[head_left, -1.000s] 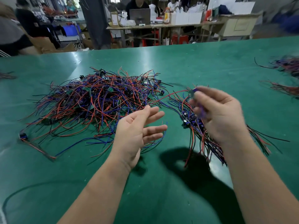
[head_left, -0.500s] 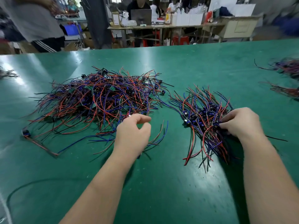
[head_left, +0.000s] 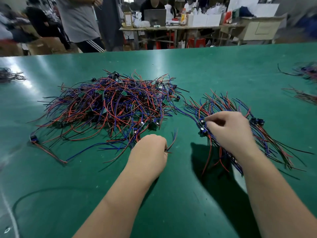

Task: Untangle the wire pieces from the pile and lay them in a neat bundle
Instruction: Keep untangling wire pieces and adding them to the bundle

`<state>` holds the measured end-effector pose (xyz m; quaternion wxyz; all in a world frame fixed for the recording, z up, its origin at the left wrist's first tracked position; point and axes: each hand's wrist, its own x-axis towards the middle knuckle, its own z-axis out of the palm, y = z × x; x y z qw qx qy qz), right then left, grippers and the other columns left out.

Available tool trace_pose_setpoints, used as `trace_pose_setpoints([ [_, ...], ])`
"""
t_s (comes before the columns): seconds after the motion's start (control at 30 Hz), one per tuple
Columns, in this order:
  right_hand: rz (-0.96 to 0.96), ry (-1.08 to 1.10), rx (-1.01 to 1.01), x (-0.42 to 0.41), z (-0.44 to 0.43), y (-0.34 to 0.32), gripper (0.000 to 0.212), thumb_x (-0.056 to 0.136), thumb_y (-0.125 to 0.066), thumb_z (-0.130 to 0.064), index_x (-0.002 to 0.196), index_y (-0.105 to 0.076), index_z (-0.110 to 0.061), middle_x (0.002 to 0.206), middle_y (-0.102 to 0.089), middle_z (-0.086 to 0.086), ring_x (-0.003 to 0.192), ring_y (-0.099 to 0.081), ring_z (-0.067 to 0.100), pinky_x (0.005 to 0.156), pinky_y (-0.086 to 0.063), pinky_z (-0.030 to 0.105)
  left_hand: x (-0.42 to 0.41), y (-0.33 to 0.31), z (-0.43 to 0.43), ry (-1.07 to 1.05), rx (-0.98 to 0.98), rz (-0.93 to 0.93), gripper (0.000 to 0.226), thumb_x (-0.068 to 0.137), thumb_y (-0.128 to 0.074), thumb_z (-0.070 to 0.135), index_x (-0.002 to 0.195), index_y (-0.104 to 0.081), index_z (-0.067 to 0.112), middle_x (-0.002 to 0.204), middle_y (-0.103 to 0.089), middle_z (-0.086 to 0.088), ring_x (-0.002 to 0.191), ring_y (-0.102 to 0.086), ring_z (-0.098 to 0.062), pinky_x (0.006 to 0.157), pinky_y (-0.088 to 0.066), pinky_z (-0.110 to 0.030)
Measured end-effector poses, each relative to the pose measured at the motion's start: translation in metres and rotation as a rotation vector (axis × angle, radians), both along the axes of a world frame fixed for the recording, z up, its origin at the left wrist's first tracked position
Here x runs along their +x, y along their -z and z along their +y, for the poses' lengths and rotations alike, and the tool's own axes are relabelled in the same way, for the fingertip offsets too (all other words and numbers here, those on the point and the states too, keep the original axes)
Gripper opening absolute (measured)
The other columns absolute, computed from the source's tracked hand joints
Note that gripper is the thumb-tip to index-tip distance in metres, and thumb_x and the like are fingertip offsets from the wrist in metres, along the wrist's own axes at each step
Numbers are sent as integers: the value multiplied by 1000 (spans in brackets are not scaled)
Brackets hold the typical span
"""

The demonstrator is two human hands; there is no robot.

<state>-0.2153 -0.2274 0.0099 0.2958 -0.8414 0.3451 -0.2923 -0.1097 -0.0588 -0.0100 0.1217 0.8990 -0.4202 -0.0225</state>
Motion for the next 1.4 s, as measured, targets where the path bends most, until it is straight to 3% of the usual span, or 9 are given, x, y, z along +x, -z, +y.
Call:
trace_pose_setpoints([
  [0.17,7,-185,283,11,23,6,20,82,-54,-3,87,-69,-16,63,-70,1,47,-62,15,44,-43,17,-4,-2,-1,-51,-490,36,8,86,-63,26,89,-69,21,84,-72,6,84,-66,-16,79,-50,-31],
  [0.3,38,-599,562,8,31,0,25,76,-78,-8,96,-70,-20,79,-73,2,66,-65,16,59,-52,24,-10,-13,-4,-80,-1076,265,6,80,-74,22,79,-68,20,68,-70,9,62,-65,-2,63,-52,-19],
  [0.43,-129,-796,690,12,48,5,41,64,-78,-21,103,-67,-16,97,-72,4,79,-67,13,66,-52,21,-4,-16,-5,-83,-1292,595,10,76,-76,22,79,-67,20,76,-74,-2,71,-72,-17,64,-55,-26],
  [0.8,-341,-519,563,20,46,6,13,80,-69,0,75,-67,-12,65,-69,2,57,-62,10,51,-48,19,-8,-16,-15,72,-1222,999,39,82,-47,45,93,-70,15,97,-74,-8,95,-70,-21,85,-55,-27],
  [0.9,-489,-353,642,15,36,-3,13,85,-66,-8,74,-64,-14,65,-71,4,57,-66,11,48,-48,18,-2,-14,-12,-46,-1029,945,66,74,-34,70,100,-68,20,104,-71,-3,97,-68,-17,81,-52,-21],
  [1.07,-701,-287,828,11,26,-12,11,78,-66,-22,77,-61,-12,61,-68,0,49,-61,9,41,-42,16,6,-10,-5,-127,-750,973,95,57,-19,94,91,-75,25,102,-71,-2,93,-69,-19,97,-48,-38],
  [1.2,-891,-268,1039,7,19,-18,12,72,-65,-28,75,-64,-16,60,-65,-4,45,-55,4,40,-41,13,10,-9,-5,-163,-594,818,80,67,-19,87,81,-73,29,100,-70,1,100,-64,-23,100,-44,-40],
  [1.33,-921,-263,1097,4,15,-22,10,72,-62,-28,71,-68,-19,60,-63,-6,40,-50,2,38,-40,12,10,-3,-3,-185,-374,407,62,94,-27,59,79,-65,12,72,-64,0,77,-58,-18,64,-40,-29],
  [1.4,-873,-292,1096,4,17,-20,14,73,-61,-28,80,-65,-18,60,-63,-7,40,-50,2,37,-40,11,12,-5,1,-217,-467,274,51,95,-36,49,75,-63,11,62,-61,-1,69,-61,-17,62,-44,-30],
])
